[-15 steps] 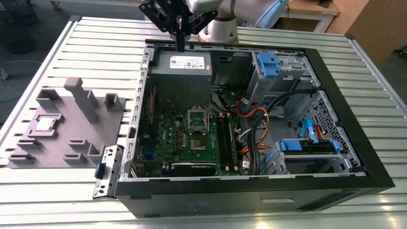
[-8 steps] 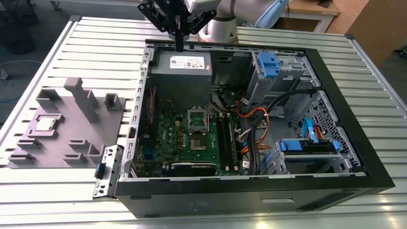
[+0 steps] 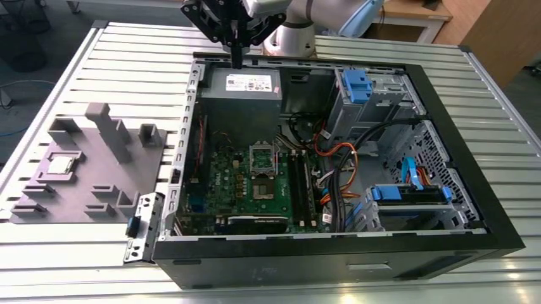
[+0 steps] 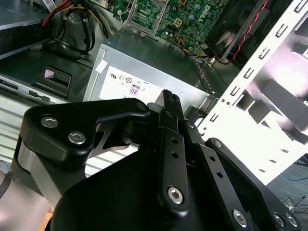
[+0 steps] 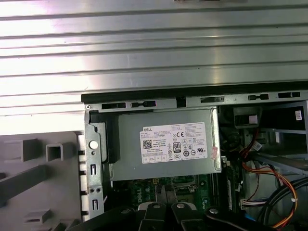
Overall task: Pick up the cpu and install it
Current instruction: 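Reach for the cpu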
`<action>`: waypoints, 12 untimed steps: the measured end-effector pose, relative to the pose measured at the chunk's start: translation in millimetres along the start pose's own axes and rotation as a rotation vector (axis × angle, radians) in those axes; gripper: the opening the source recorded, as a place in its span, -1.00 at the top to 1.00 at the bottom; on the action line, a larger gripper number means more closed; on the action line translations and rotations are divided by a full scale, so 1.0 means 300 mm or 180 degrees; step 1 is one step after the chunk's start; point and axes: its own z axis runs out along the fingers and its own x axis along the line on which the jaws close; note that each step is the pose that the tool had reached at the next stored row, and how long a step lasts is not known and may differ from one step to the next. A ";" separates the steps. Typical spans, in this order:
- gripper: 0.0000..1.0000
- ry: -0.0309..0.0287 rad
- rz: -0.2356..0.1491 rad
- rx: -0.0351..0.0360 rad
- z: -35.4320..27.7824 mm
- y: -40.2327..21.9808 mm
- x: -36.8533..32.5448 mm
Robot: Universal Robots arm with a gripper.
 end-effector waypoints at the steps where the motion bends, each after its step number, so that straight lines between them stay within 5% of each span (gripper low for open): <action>1: 0.79 0.0000 0.0000 0.0000 0.000 0.000 0.000; 12: 0.79 0.0000 0.0000 0.0000 0.000 -0.001 0.014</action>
